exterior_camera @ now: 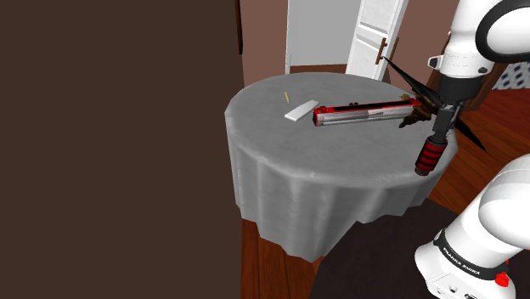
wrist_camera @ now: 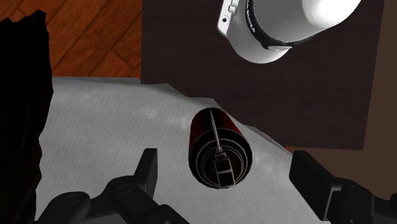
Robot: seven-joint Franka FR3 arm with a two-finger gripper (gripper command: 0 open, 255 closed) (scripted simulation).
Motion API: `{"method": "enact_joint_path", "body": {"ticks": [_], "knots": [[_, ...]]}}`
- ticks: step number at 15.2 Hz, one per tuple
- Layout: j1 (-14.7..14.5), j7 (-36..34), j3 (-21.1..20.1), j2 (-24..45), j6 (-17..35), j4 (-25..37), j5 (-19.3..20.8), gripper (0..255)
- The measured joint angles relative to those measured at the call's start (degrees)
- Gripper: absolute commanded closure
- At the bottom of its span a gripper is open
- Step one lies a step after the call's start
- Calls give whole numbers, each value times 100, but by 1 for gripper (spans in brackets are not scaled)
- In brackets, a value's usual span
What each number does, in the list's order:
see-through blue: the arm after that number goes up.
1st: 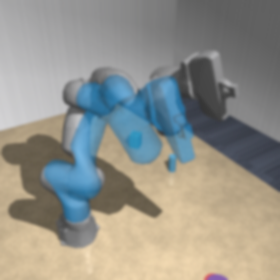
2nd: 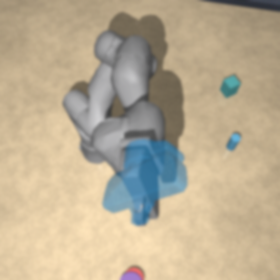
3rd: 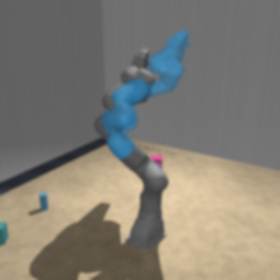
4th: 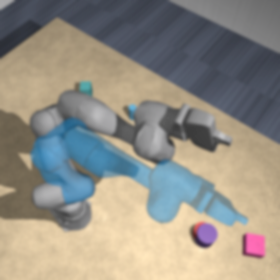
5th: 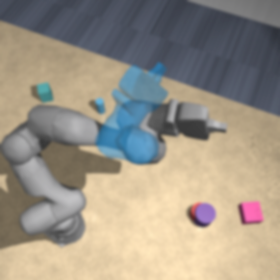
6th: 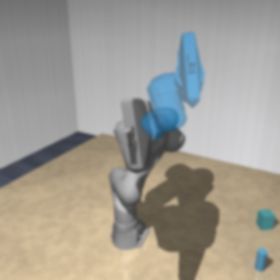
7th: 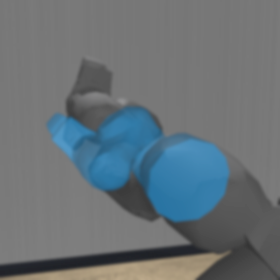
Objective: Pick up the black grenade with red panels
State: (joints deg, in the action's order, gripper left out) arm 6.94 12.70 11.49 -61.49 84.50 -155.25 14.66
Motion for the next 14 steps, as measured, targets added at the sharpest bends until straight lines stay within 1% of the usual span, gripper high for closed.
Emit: {"method": "enact_joint_path", "body": {"ticks": [4, 5, 14], "knots": [[34, -19, 70, -70, 257, -331, 70, 0], [35, -22, 77, -65, 287, -355, 76, 255], [40, -18, 91, -67, 320, -374, 86, 255]]}}
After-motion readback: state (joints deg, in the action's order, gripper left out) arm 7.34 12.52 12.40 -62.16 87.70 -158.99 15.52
